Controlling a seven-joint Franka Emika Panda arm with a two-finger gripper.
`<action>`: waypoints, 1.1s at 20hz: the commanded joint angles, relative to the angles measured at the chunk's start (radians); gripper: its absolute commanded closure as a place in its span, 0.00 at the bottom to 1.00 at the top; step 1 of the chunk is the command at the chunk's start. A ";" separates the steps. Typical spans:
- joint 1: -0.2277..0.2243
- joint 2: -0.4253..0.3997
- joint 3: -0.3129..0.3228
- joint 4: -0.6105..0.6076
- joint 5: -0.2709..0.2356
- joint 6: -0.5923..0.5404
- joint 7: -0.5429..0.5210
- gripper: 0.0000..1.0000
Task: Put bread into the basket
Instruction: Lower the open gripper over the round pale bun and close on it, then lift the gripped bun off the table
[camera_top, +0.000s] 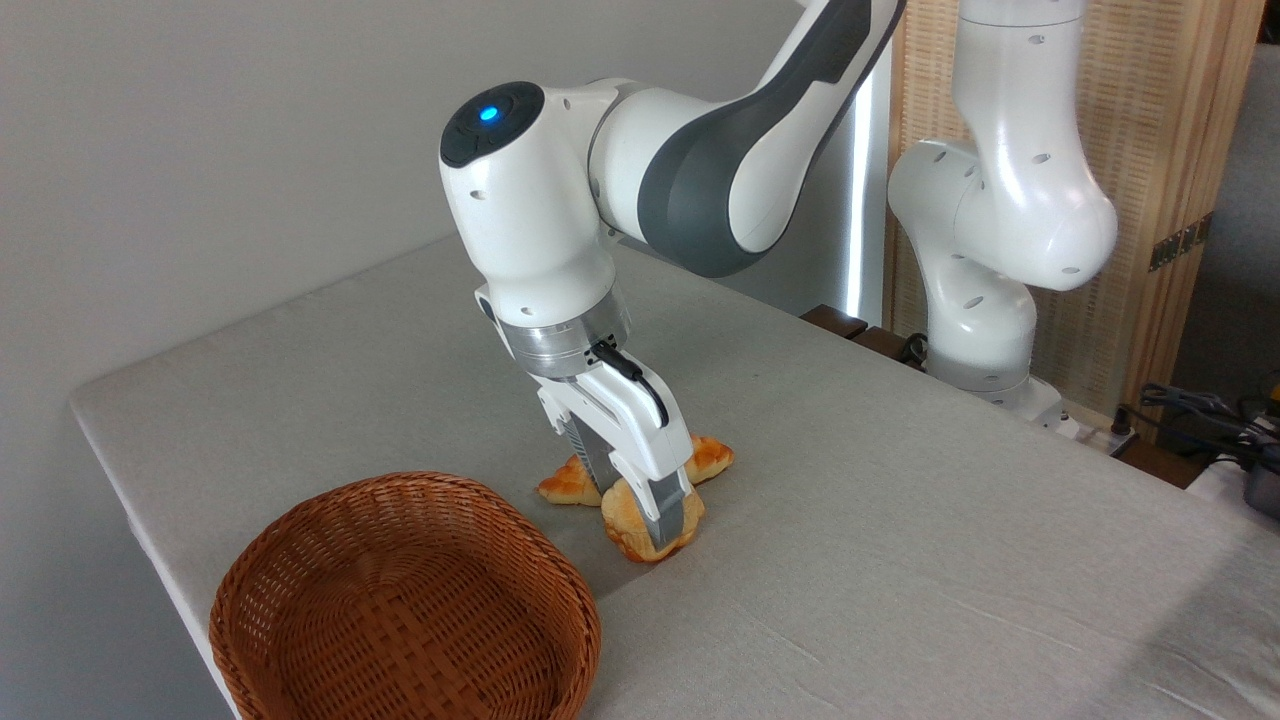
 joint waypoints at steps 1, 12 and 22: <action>-0.003 -0.005 0.003 -0.009 0.010 0.007 0.023 0.44; 0.004 -0.064 0.013 0.091 -0.002 -0.075 0.055 0.41; 0.004 -0.022 0.008 0.175 -0.065 0.214 0.055 0.37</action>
